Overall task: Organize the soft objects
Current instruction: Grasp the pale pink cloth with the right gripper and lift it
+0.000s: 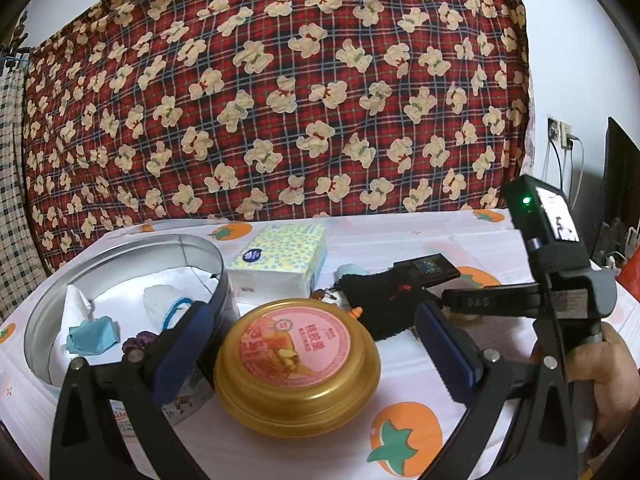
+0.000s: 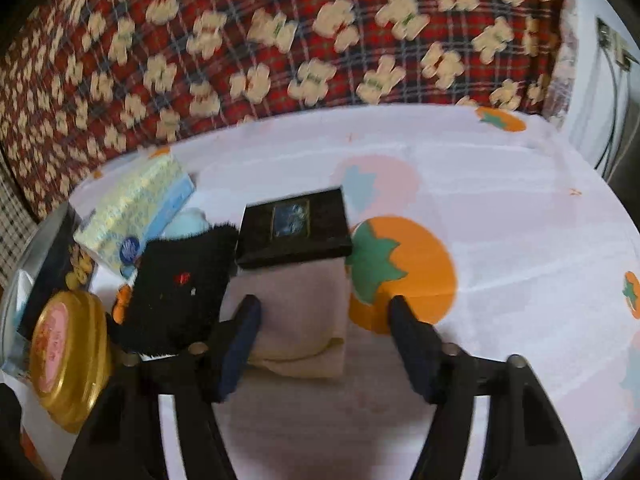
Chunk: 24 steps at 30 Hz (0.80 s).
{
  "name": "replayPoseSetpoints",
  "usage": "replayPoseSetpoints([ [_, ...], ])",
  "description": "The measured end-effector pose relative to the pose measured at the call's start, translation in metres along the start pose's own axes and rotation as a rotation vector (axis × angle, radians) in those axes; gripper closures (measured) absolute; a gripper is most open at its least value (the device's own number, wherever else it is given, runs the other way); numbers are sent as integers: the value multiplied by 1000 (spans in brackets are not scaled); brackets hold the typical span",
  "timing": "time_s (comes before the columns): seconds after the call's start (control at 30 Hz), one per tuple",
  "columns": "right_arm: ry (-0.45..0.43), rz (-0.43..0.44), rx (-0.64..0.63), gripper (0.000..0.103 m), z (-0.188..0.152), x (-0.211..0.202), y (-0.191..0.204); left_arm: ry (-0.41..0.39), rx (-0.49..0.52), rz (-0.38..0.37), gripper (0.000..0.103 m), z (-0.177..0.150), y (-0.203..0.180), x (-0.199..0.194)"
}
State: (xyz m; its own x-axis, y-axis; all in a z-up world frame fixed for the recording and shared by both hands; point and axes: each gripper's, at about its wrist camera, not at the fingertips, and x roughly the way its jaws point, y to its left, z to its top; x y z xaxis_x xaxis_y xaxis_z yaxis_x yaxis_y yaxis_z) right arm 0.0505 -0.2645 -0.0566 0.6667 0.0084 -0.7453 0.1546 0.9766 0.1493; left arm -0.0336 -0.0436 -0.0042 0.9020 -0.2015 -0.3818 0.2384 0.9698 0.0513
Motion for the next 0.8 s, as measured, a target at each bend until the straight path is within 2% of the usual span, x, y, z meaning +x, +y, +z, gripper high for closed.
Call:
replayPoseSetpoints([
  [0.03, 7, 2, -7, 47, 0, 1, 1, 4, 2, 1, 1, 0, -1, 0],
  [0.1, 9, 31, -21, 67, 1, 0, 2, 9, 5, 5, 1, 0, -1, 2],
  [0.13, 10, 45, -27, 71, 1, 0, 3, 8, 5, 3, 1, 0, -1, 1],
  [0.2, 5, 61, -13, 93, 1, -2, 0, 7, 2, 1, 1, 0, 0, 1],
  [0.33, -53, 115, 15, 95, 1, -13, -5, 12, -3, 1, 1, 0, -1, 2],
  [0.43, -143, 143, 20, 95, -1, -31, -6, 21, -10, -1, 1, -1, 0, 5],
  [0.63, -326, 156, 73, 95, -7, -64, -18, 29, 16, -1, 1, -1, -6, 6],
  [0.8, -415, 146, 125, 95, -13, -79, -29, 16, 20, -47, 1, 4, -13, 5],
])
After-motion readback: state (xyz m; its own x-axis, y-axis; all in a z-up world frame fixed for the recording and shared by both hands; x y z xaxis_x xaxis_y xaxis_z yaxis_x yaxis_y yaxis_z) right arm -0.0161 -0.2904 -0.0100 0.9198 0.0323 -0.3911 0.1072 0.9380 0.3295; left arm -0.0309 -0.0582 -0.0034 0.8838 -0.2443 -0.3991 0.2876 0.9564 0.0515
